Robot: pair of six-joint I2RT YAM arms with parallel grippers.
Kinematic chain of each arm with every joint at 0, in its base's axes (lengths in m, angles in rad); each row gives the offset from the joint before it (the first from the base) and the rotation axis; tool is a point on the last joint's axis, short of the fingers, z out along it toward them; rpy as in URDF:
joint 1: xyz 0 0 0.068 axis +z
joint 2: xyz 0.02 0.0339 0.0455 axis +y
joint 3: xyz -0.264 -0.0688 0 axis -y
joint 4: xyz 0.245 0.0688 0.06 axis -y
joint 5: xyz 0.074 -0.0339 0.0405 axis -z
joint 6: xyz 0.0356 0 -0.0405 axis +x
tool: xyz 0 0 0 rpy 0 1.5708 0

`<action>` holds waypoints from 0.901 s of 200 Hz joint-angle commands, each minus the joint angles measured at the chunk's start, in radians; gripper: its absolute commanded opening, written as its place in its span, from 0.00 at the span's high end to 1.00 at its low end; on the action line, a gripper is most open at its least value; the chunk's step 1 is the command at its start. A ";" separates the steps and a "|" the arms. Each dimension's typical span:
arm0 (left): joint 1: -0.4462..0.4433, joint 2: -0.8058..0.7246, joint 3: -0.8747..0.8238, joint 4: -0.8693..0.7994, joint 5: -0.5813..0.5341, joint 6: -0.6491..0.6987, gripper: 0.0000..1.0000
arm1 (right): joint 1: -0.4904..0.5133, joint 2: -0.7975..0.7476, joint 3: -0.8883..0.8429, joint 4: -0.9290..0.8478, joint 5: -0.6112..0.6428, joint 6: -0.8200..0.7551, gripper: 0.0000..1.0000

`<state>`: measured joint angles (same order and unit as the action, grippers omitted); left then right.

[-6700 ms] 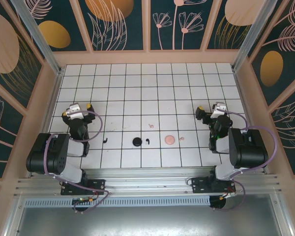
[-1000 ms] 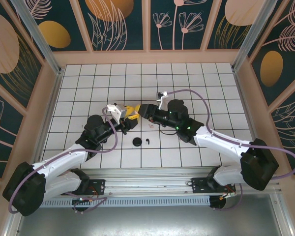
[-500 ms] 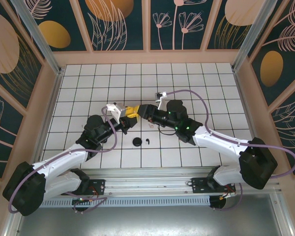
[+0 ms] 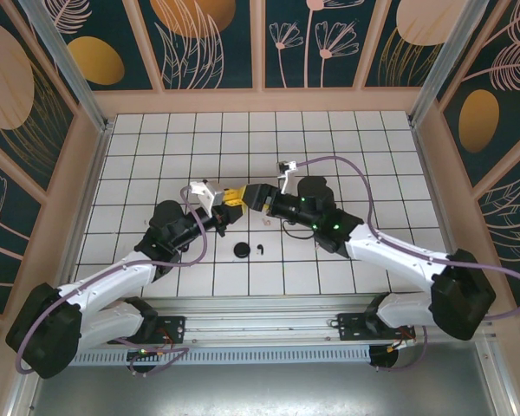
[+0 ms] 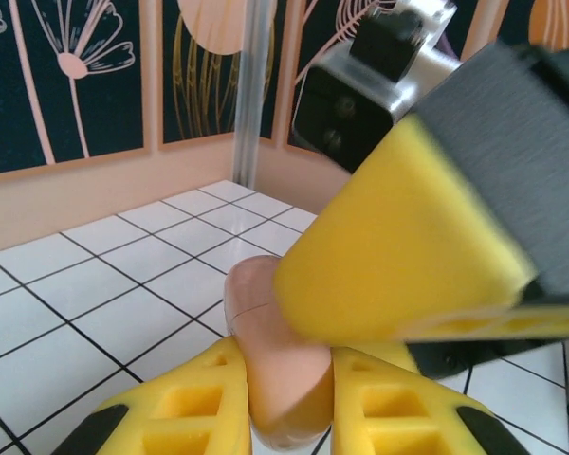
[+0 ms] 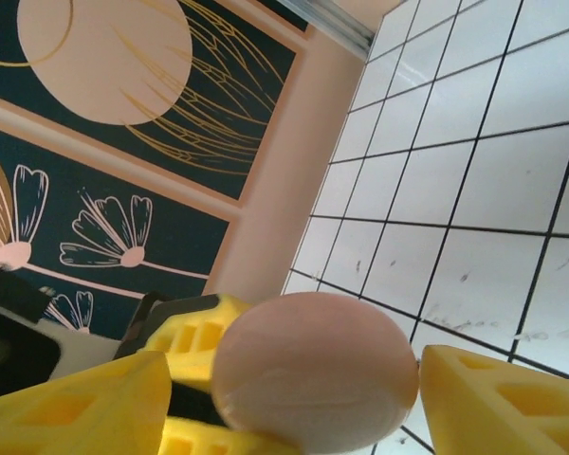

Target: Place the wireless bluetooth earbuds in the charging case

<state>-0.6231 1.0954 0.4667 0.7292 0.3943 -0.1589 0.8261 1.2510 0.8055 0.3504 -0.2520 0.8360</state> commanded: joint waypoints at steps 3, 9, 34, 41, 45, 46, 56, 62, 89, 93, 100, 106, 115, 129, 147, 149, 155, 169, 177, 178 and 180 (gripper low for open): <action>-0.005 0.007 0.042 0.020 0.075 -0.011 0.85 | -0.034 -0.119 0.029 -0.091 0.043 -0.210 0.26; -0.004 0.010 0.049 0.019 0.091 -0.009 0.85 | -0.045 -0.143 0.026 -0.113 0.053 -0.248 0.26; -0.005 0.031 0.084 0.015 0.163 -0.011 0.87 | -0.118 -0.232 0.016 -0.174 0.005 -0.406 0.26; -0.004 0.039 0.091 0.021 0.185 -0.014 0.87 | -0.145 -0.250 0.014 -0.184 -0.031 -0.456 0.29; -0.004 0.043 0.095 0.026 0.196 -0.016 0.87 | -0.161 -0.258 0.014 -0.189 -0.060 -0.488 0.30; -0.004 0.045 0.096 0.027 0.200 -0.016 0.87 | -0.165 -0.261 0.014 -0.191 -0.067 -0.496 0.30; -0.005 0.053 0.102 0.044 0.227 -0.021 0.87 | -0.207 -0.275 0.016 -0.206 -0.167 -0.596 0.36; -0.005 0.057 0.105 0.052 0.242 -0.023 0.86 | -0.228 -0.282 0.021 -0.225 -0.213 -0.656 0.40; -0.005 0.076 0.131 0.061 0.306 -0.027 0.85 | -0.319 -0.267 0.087 -0.369 -0.388 -0.927 0.46; -0.005 0.080 0.135 0.063 0.316 -0.027 0.85 | -0.327 -0.265 0.094 -0.391 -0.423 -0.985 0.47; -0.005 0.085 0.139 0.070 0.333 -0.034 0.85 | -0.331 -0.260 0.105 -0.430 -0.478 -1.087 0.48; -0.004 0.090 0.141 0.082 0.350 -0.038 0.86 | -0.334 -0.259 0.108 -0.455 -0.518 -1.174 0.49; -0.004 0.095 0.142 0.103 0.369 -0.046 0.86 | -0.335 -0.255 0.112 -0.482 -0.558 -1.269 0.50; -0.004 0.101 0.144 0.130 0.395 -0.051 0.86 | -0.342 -0.229 0.139 -0.526 -0.607 -1.359 0.51; -0.005 0.101 0.153 0.133 0.419 -0.037 0.86 | -0.345 -0.169 0.201 -0.632 -0.652 -1.457 0.51; -0.005 0.101 0.153 0.133 0.419 -0.035 0.86 | -0.346 -0.162 0.209 -0.641 -0.656 -1.467 0.51; -0.004 0.100 0.155 0.131 0.424 -0.029 0.86 | -0.346 -0.143 0.226 -0.670 -0.668 -1.489 0.51; -0.004 0.097 0.159 0.127 0.434 -0.018 0.86 | -0.345 -0.109 0.255 -0.706 -0.700 -1.529 0.52; -0.004 0.095 0.164 0.125 0.440 -0.013 0.86 | -0.344 -0.095 0.263 -0.712 -0.714 -1.543 0.52; -0.004 0.095 0.164 0.125 0.440 -0.012 0.85 | -0.344 -0.093 0.263 -0.712 -0.717 -1.544 0.52; -0.004 0.095 0.164 0.125 0.441 -0.011 0.85 | -0.345 -0.091 0.265 -0.712 -0.721 -1.546 0.52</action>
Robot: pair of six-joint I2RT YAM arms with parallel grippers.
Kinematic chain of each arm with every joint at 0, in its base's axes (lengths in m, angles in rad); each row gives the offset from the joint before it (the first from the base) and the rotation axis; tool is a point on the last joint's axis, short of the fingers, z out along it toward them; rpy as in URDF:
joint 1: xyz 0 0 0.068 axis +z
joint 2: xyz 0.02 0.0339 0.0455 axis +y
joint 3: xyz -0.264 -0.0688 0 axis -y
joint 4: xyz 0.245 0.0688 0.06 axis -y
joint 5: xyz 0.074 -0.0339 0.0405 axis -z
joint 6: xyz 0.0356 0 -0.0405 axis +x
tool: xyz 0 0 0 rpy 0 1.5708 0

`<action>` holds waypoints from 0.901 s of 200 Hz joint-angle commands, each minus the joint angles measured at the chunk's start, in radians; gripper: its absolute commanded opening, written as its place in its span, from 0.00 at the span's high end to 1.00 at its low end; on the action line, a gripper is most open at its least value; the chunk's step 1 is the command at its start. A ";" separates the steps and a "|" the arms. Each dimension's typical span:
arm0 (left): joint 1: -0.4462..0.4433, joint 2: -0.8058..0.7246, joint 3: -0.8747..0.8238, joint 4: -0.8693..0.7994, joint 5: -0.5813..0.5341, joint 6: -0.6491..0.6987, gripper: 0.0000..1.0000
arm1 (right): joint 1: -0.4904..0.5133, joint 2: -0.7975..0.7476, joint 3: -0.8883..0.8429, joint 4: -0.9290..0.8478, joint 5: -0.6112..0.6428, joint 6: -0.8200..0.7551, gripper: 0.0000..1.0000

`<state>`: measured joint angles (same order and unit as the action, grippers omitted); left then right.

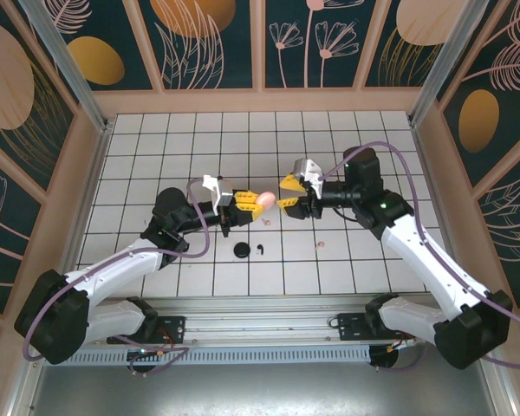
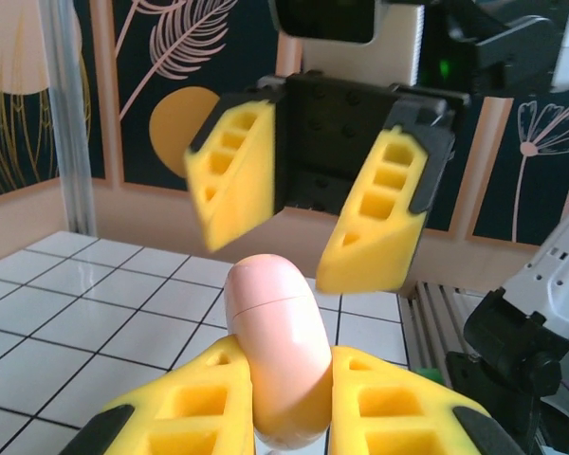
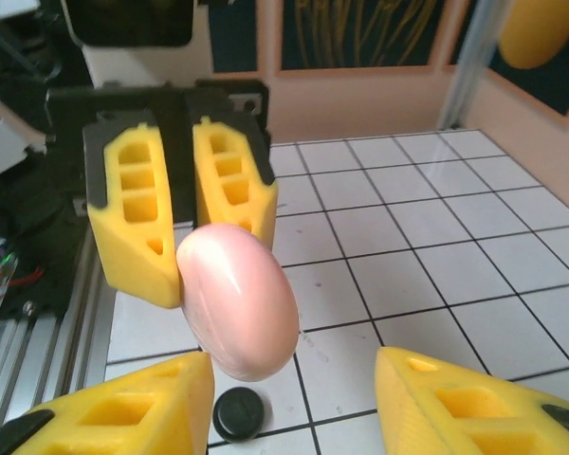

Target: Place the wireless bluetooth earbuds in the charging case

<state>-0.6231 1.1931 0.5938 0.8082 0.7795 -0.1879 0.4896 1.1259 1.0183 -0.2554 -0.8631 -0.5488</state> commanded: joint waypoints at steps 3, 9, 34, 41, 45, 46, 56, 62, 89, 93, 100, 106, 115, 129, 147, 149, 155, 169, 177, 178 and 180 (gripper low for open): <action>-0.005 -0.002 0.039 0.046 0.059 0.019 0.85 | -0.008 0.038 0.055 -0.107 -0.115 -0.165 0.52; -0.004 -0.001 0.041 0.045 0.061 0.021 0.85 | -0.008 0.046 0.059 -0.107 -0.126 -0.171 0.52; -0.004 0.004 0.051 0.044 0.072 0.022 0.85 | -0.008 0.080 0.091 -0.133 -0.183 -0.198 0.52; -0.005 0.005 0.051 0.046 0.072 0.023 0.85 | -0.007 0.089 0.100 -0.150 -0.199 -0.207 0.52; -0.004 0.005 0.051 0.046 0.072 0.024 0.85 | -0.007 0.093 0.106 -0.159 -0.207 -0.211 0.52; -0.004 0.005 0.051 0.046 0.073 0.024 0.85 | -0.007 0.094 0.107 -0.161 -0.208 -0.212 0.52; -0.005 0.004 0.051 0.046 0.072 0.025 0.85 | -0.008 0.101 0.114 -0.172 -0.231 -0.215 0.52; -0.004 0.006 0.051 0.046 0.073 0.025 0.85 | -0.007 0.103 0.114 -0.173 -0.241 -0.215 0.52; -0.004 0.008 0.054 0.045 0.079 0.025 0.85 | -0.008 0.107 0.112 -0.169 -0.272 -0.214 0.54; -0.004 0.009 0.054 0.045 0.079 0.026 0.86 | -0.007 0.107 0.113 -0.168 -0.275 -0.212 0.55; -0.004 0.009 0.054 0.042 0.081 0.028 0.85 | -0.007 0.109 0.114 -0.164 -0.282 -0.212 0.58; -0.004 0.011 0.056 0.039 0.083 0.030 0.85 | -0.007 0.111 0.116 -0.160 -0.289 -0.209 0.60; -0.004 0.014 0.057 0.037 0.083 0.032 0.85 | -0.006 0.113 0.118 -0.157 -0.296 -0.208 0.63; -0.004 0.018 0.060 0.037 0.084 0.035 0.85 | -0.004 0.120 0.128 -0.162 -0.299 -0.209 0.65; -0.005 0.024 0.060 0.037 0.087 0.035 0.85 | -0.002 0.123 0.133 -0.168 -0.298 -0.212 0.71; -0.004 0.023 0.061 0.039 0.086 0.035 0.85 | -0.001 0.123 0.134 -0.168 -0.298 -0.213 0.72; -0.004 0.026 0.062 0.040 0.085 0.034 0.86 | -0.001 0.123 0.135 -0.174 -0.295 -0.218 0.75; -0.004 0.028 0.063 0.036 0.083 0.036 0.85 | -0.001 0.121 0.139 -0.190 -0.285 -0.232 0.83; -0.005 0.025 0.065 0.024 0.080 0.041 0.83 | -0.001 0.118 0.141 -0.200 -0.272 -0.241 0.88; -0.005 0.025 0.065 0.021 0.079 0.041 0.83 | -0.002 0.118 0.141 -0.201 -0.271 -0.242 0.88; -0.005 0.026 0.066 0.017 0.076 0.045 0.82 | -0.003 0.117 0.141 -0.202 -0.266 -0.243 0.89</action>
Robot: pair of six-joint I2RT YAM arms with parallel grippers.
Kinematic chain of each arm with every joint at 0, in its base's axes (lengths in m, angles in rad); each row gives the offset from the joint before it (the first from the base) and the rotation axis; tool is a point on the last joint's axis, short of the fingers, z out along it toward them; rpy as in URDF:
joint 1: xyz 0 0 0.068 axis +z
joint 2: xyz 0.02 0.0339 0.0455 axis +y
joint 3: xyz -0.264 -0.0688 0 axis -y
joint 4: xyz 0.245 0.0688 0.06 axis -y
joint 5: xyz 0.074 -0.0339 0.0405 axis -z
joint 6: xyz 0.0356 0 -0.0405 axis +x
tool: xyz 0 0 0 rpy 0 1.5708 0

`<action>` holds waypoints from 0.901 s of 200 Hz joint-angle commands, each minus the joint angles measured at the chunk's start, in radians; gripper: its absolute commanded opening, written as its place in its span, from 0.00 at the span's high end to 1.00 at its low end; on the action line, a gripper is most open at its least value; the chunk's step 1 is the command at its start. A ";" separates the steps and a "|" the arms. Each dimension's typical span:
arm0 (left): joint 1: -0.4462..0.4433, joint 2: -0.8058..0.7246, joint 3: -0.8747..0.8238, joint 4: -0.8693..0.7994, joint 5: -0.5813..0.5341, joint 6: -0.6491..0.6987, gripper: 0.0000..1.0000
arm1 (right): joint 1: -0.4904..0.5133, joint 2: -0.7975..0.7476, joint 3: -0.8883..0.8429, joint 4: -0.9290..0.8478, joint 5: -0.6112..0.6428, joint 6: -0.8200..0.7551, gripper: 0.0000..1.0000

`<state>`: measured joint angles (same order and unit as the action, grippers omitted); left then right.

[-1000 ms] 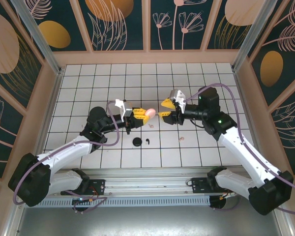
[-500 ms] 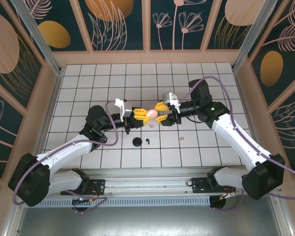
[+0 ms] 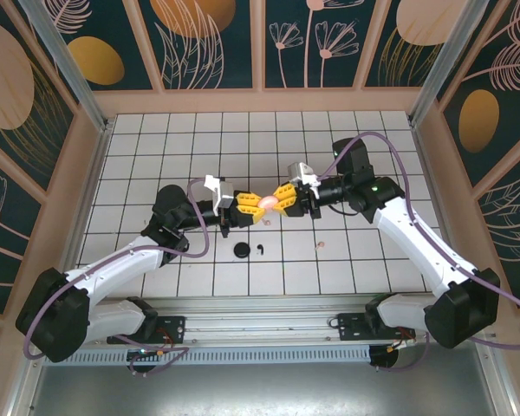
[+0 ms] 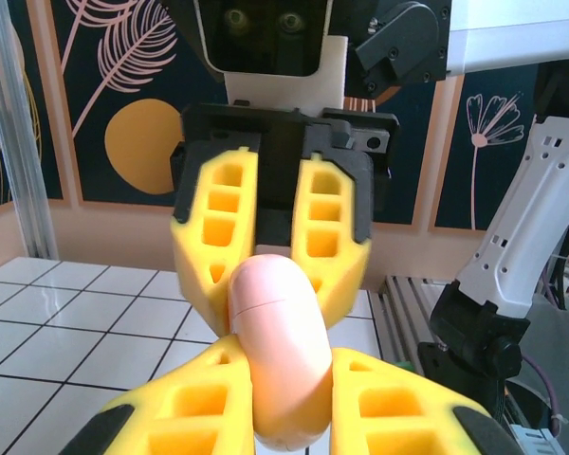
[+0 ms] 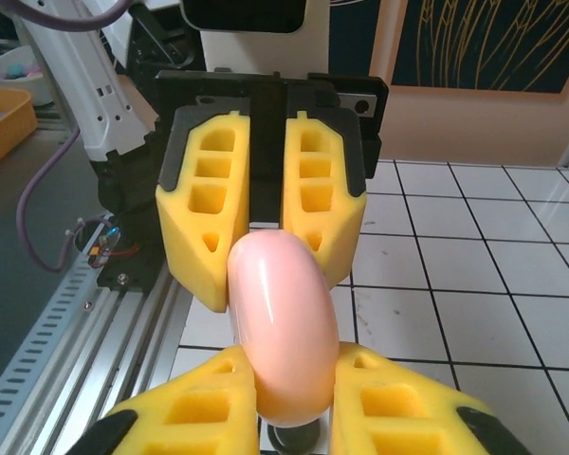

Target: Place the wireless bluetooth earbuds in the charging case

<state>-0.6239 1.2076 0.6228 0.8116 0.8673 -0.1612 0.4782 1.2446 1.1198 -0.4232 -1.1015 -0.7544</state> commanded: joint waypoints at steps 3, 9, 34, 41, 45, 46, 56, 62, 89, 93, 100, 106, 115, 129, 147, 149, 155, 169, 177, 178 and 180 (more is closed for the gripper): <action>-0.004 0.010 0.038 0.004 -0.015 0.022 0.81 | 0.008 -0.004 0.039 -0.037 -0.021 -0.040 0.90; -0.004 0.007 0.042 -0.013 -0.024 0.036 0.78 | 0.008 -0.008 0.038 -0.042 -0.005 -0.044 0.91; -0.003 -0.014 0.068 -0.198 -0.101 0.169 0.56 | 0.008 -0.042 0.034 -0.069 0.117 -0.066 0.91; -0.003 -0.021 0.078 -0.278 -0.127 0.229 0.53 | 0.009 -0.053 0.030 -0.075 0.171 -0.070 0.91; -0.004 -0.025 0.084 -0.317 -0.139 0.265 0.52 | 0.010 -0.059 0.028 -0.079 0.202 -0.074 0.91; -0.005 -0.026 0.085 -0.327 -0.142 0.269 0.52 | 0.010 -0.060 0.027 -0.080 0.211 -0.075 0.91; -0.004 -0.030 0.102 -0.416 -0.171 0.340 0.51 | 0.014 -0.075 0.025 -0.095 0.288 -0.089 0.91; -0.003 -0.031 0.111 -0.460 -0.183 0.372 0.51 | 0.017 -0.081 0.026 -0.106 0.328 -0.100 0.91; -0.004 -0.031 0.141 -0.586 -0.207 0.462 0.50 | 0.061 -0.090 0.043 -0.161 0.491 -0.153 0.91; -0.003 -0.031 0.141 -0.592 -0.208 0.467 0.50 | 0.063 -0.089 0.047 -0.169 0.510 -0.159 0.91; -0.004 -0.031 0.141 -0.595 -0.206 0.473 0.50 | 0.087 -0.085 0.053 -0.178 0.534 -0.166 0.91; -0.004 -0.031 0.141 -0.596 -0.202 0.476 0.50 | 0.100 -0.080 0.057 -0.184 0.548 -0.171 0.91; -0.004 -0.031 0.140 -0.594 -0.193 0.480 0.50 | 0.120 -0.073 0.065 -0.192 0.559 -0.172 0.91; -0.003 -0.028 0.140 -0.596 -0.173 0.487 0.50 | 0.143 -0.059 0.075 -0.195 0.565 -0.172 0.91; -0.005 -0.025 0.141 -0.612 -0.159 0.502 0.51 | 0.167 -0.039 0.082 -0.190 0.566 -0.172 0.90; -0.004 -0.025 0.141 -0.614 -0.159 0.504 0.51 | 0.169 -0.037 0.083 -0.189 0.566 -0.172 0.90; -0.003 -0.025 0.141 -0.619 -0.160 0.509 0.52 | 0.174 -0.031 0.085 -0.189 0.568 -0.172 0.90; -0.004 -0.027 0.143 -0.631 -0.159 0.516 0.53 | 0.183 -0.016 0.090 -0.187 0.568 -0.174 0.90; -0.004 -0.028 0.145 -0.634 -0.155 0.517 0.53 | 0.187 -0.009 0.091 -0.186 0.568 -0.174 0.90; -0.004 -0.028 0.145 -0.635 -0.154 0.517 0.53 | 0.187 -0.009 0.092 -0.186 0.568 -0.175 0.90; -0.004 -0.028 0.144 -0.634 -0.154 0.516 0.53 | 0.187 -0.008 0.093 -0.186 0.568 -0.175 0.90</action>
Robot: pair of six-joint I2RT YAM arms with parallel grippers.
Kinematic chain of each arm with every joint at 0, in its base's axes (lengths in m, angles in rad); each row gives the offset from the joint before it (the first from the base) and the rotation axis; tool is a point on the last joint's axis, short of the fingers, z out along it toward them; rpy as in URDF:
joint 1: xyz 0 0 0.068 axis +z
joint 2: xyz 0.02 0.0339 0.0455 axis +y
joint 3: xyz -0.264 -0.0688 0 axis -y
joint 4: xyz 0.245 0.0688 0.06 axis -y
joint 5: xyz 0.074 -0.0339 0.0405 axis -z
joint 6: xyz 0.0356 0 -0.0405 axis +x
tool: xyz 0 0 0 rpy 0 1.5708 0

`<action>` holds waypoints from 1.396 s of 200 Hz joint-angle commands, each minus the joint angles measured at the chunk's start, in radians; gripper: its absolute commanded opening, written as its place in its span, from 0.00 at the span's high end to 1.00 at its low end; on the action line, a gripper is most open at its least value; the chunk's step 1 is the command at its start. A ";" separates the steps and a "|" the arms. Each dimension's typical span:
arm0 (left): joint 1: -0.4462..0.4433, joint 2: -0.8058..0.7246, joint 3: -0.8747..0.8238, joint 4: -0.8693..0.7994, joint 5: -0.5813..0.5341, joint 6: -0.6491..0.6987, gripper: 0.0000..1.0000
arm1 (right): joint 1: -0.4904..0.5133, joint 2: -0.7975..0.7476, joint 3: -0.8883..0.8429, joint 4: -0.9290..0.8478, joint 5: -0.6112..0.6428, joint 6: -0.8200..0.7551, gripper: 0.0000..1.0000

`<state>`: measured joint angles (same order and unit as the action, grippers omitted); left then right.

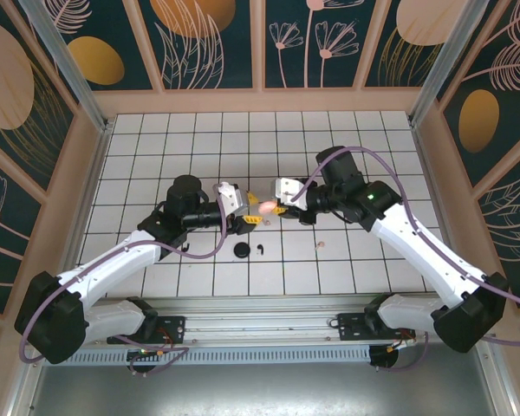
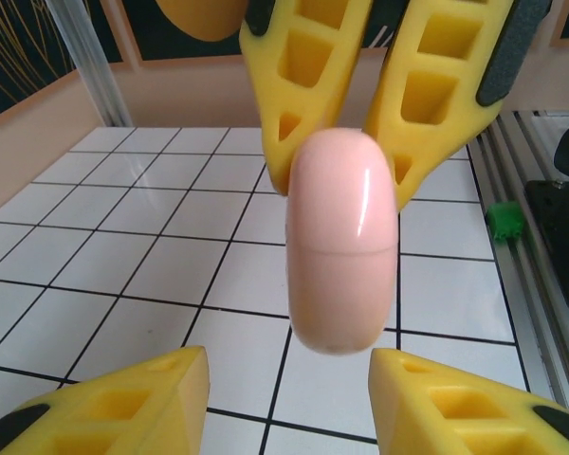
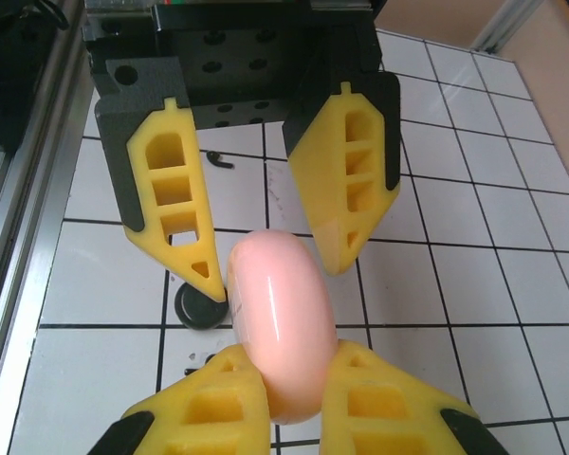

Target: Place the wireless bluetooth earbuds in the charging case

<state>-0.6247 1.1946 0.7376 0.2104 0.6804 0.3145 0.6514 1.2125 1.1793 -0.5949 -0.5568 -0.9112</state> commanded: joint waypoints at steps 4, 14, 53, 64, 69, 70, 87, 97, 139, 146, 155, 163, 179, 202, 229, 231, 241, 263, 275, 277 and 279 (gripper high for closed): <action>-0.003 -0.016 0.030 -0.034 0.034 0.039 0.54 | 0.014 0.026 0.034 -0.014 0.022 -0.020 0.90; -0.003 -0.016 0.030 -0.032 0.039 0.035 0.55 | 0.017 0.031 0.035 -0.011 0.020 -0.022 0.90; -0.003 -0.015 0.025 -0.001 0.057 0.007 0.59 | 0.026 0.047 0.040 -0.007 0.017 -0.026 0.90; -0.003 -0.012 0.025 0.006 0.062 0.002 0.59 | 0.030 0.048 0.038 -0.002 0.015 -0.024 0.90; -0.003 -0.011 0.025 0.009 0.063 0.000 0.60 | 0.030 0.048 0.037 0.002 0.016 -0.023 0.90; -0.003 -0.010 0.025 0.008 0.063 0.000 0.60 | 0.031 0.049 0.036 0.002 0.016 -0.022 0.90; -0.004 -0.011 0.025 0.011 0.065 -0.003 0.67 | 0.033 0.049 0.032 0.016 0.014 -0.021 0.90; -0.002 -0.010 0.023 0.016 0.065 -0.005 0.71 | 0.032 0.049 0.030 0.019 0.014 -0.019 0.90; -0.003 -0.013 0.020 0.011 0.064 -0.005 0.82 | 0.032 0.048 0.022 0.039 0.016 -0.005 0.88; -0.003 -0.015 0.020 0.009 0.064 -0.004 0.82 | 0.032 0.045 0.019 0.051 0.024 0.013 0.82; -0.003 -0.013 0.020 0.005 0.064 -0.001 0.82 | 0.029 0.040 0.012 0.073 0.032 0.037 0.73; -0.004 -0.014 0.020 0.001 0.064 0.001 0.83 | 0.023 0.033 0.005 0.095 0.034 0.057 0.67; -0.003 -0.013 0.022 -0.007 0.066 0.005 0.83 | 0.007 0.016 -0.013 0.138 0.024 0.087 0.63; -0.003 -0.014 0.019 -0.012 0.066 0.011 0.84 | -0.012 -0.002 -0.026 0.174 0.007 0.103 0.62; -0.003 -0.008 0.018 -0.028 0.062 0.024 0.85 | -0.046 -0.017 -0.033 0.204 -0.028 0.128 0.62; -0.004 -0.007 0.018 -0.029 0.060 0.026 0.85 | -0.049 -0.017 -0.033 0.206 -0.031 0.131 0.62; -0.003 -0.007 0.015 -0.034 0.058 0.028 0.85 | -0.060 -0.023 -0.035 0.216 -0.045 0.139 0.62; -0.003 -0.009 0.011 -0.030 0.057 0.028 0.85 | -0.080 -0.034 -0.048 0.241 -0.063 0.157 0.62; -0.003 -0.012 0.007 -0.021 0.060 0.021 0.85 | -0.084 -0.033 -0.056 0.251 -0.058 0.165 0.62; -0.002 -0.013 0.007 -0.017 0.060 0.021 0.85 | -0.084 -0.033 -0.056 0.251 -0.057 0.166 0.62; -0.003 -0.014 0.006 -0.016 0.061 0.019 0.85 | -0.084 -0.033 -0.058 0.251 -0.056 0.166 0.61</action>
<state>-0.6231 1.1938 0.7406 0.1944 0.7097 0.3199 0.5755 1.2026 1.1450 -0.4107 -0.5850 -0.7792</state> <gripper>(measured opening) 0.162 0.385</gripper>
